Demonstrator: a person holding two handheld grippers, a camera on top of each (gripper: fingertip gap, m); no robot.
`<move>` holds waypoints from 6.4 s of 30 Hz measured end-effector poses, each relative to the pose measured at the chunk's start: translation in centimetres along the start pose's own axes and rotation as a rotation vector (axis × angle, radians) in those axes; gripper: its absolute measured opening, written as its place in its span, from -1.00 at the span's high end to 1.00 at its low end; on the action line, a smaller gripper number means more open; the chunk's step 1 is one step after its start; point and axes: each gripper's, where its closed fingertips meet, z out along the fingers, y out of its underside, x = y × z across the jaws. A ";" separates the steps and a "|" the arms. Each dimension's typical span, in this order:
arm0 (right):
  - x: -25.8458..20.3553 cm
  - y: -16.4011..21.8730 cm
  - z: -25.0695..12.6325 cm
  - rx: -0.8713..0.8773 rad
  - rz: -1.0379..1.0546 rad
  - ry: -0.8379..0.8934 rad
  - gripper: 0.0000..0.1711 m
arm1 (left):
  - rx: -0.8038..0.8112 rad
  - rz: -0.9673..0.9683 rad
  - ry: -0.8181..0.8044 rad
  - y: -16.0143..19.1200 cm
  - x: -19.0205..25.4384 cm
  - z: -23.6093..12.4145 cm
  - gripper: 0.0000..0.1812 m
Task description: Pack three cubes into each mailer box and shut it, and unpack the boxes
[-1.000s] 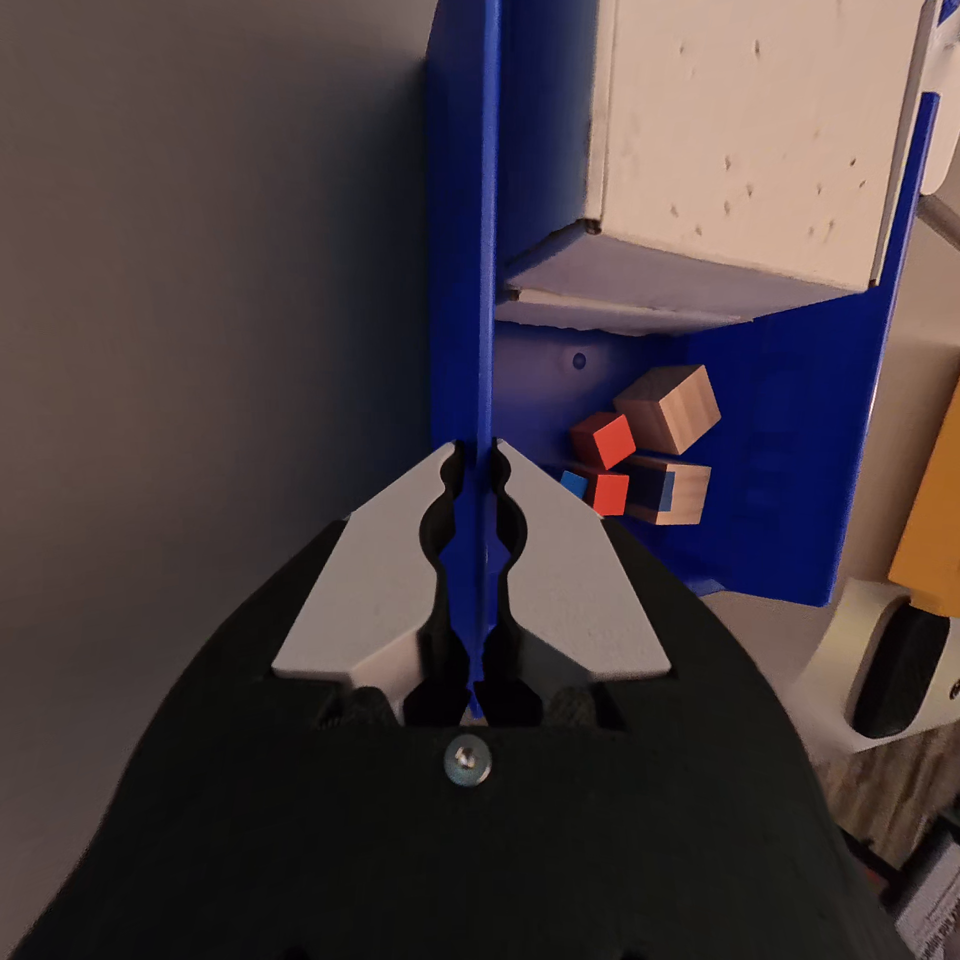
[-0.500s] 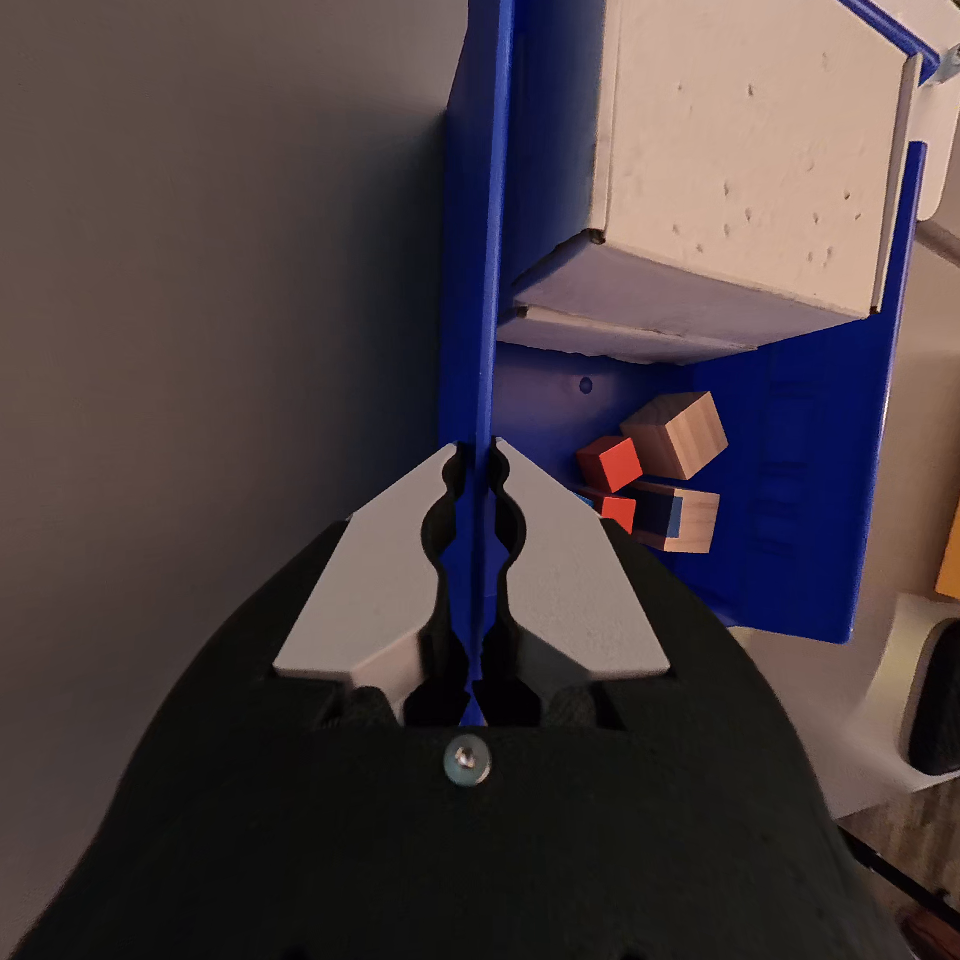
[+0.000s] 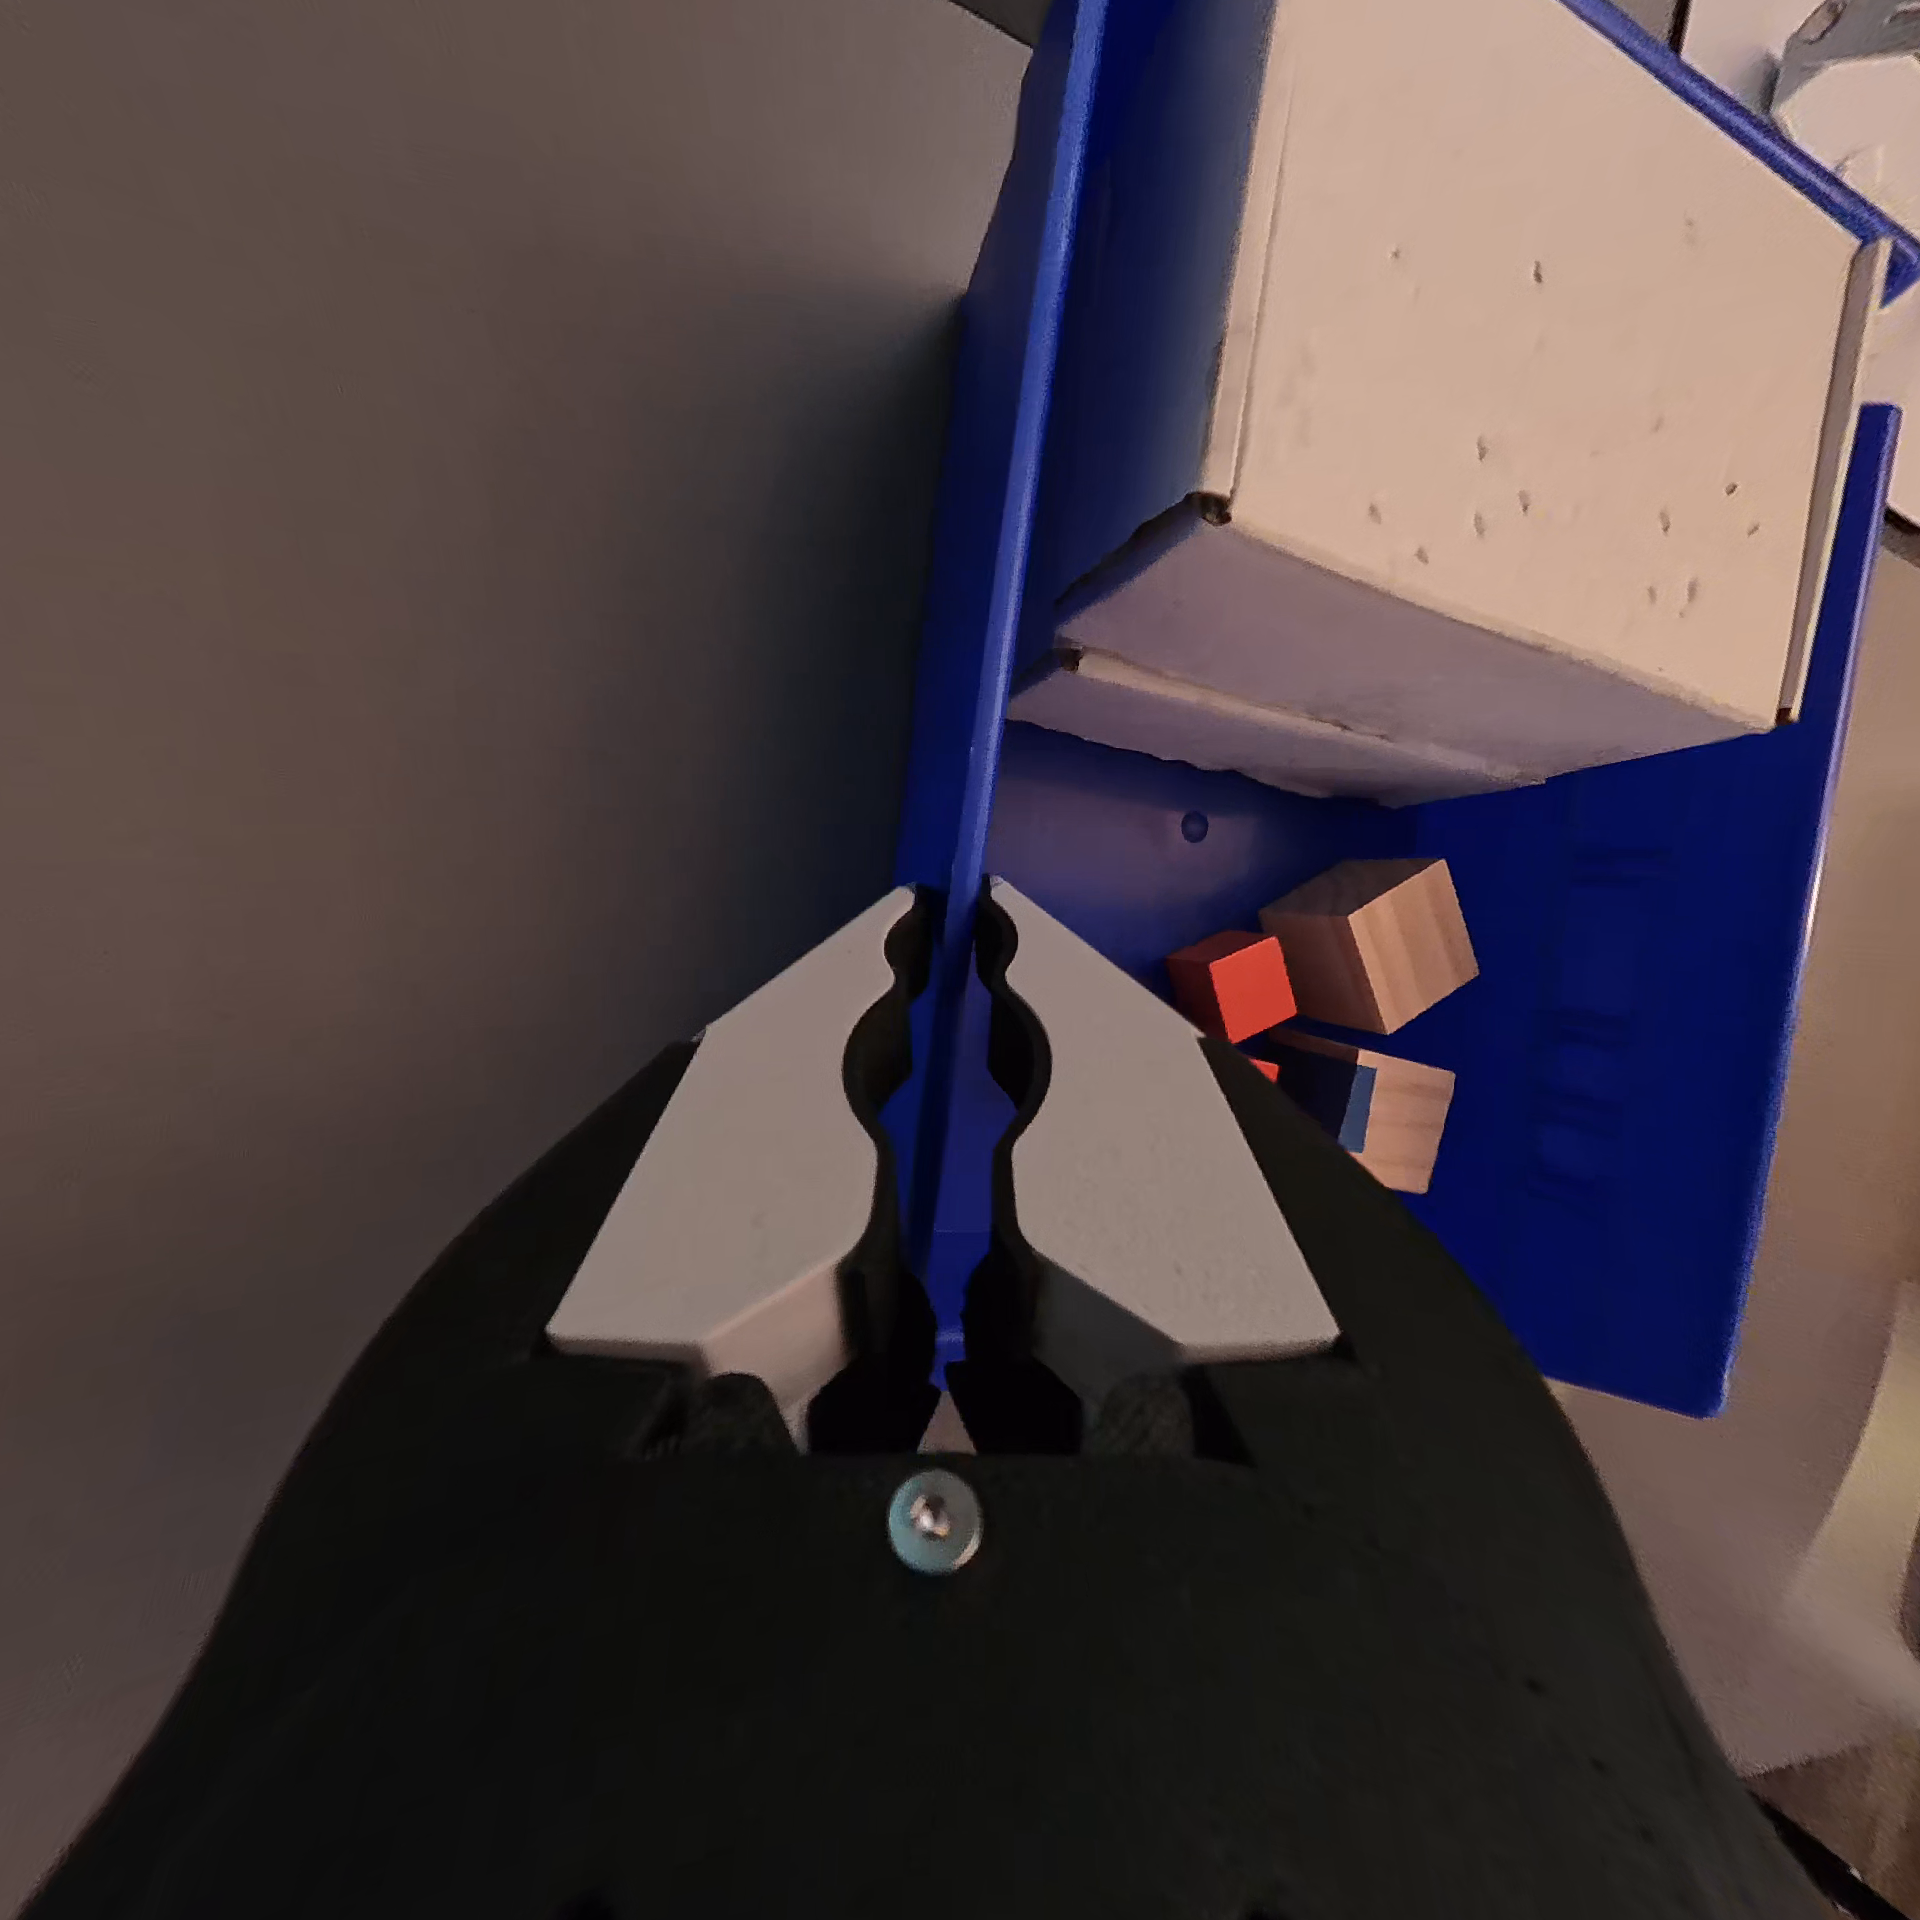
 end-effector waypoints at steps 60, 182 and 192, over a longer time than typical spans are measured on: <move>-22.1 -7.1 -19.2 1.344 -0.783 0.004 -0.14 | -0.476 1.391 0.129 -6.8 11.4 6.2 -0.36; -45.1 7.0 -4.5 0.998 -1.905 0.033 0.63 | 0.323 1.190 0.625 17.4 37.3 8.0 0.12; -45.0 7.7 -4.1 0.969 -1.934 -0.016 0.94 | 0.280 1.270 0.537 18.6 37.3 9.9 0.03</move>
